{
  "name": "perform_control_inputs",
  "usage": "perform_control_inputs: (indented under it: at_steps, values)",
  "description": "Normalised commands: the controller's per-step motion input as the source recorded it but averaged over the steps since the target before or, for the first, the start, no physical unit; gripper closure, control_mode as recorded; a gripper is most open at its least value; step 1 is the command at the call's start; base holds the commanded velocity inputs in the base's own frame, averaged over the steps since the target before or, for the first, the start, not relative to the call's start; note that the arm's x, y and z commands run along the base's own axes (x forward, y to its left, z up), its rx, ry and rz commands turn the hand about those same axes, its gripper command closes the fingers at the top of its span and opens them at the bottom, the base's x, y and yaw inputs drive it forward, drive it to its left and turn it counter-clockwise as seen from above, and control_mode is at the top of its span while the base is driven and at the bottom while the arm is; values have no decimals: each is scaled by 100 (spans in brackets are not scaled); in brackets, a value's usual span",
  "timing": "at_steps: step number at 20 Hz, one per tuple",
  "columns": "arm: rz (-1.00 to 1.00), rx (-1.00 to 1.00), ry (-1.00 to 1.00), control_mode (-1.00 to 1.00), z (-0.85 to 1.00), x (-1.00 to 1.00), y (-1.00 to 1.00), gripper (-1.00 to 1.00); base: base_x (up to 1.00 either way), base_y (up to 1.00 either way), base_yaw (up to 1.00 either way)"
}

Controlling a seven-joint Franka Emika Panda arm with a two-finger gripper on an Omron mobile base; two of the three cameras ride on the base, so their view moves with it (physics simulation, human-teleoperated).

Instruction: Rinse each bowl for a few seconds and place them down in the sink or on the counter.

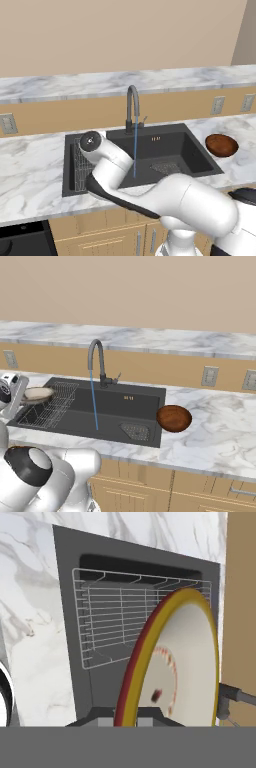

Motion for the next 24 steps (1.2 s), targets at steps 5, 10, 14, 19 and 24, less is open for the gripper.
perform_control_inputs:
  at_steps: [5,10,14,19,24]
  values:
    - [-5,8,-1,-100,0,0,-48,100,0,0,0]
    - [-5,8,0,-100,0,0,-47,100,0,0,0]
    - [-5,6,-1,-100,0,10,-39,100,0,0,0]
    - [-3,0,-4,-100,-6,20,-20,100,0,0,0]
    - [-1,-6,-5,-100,-8,23,-6,100,0,0,0]
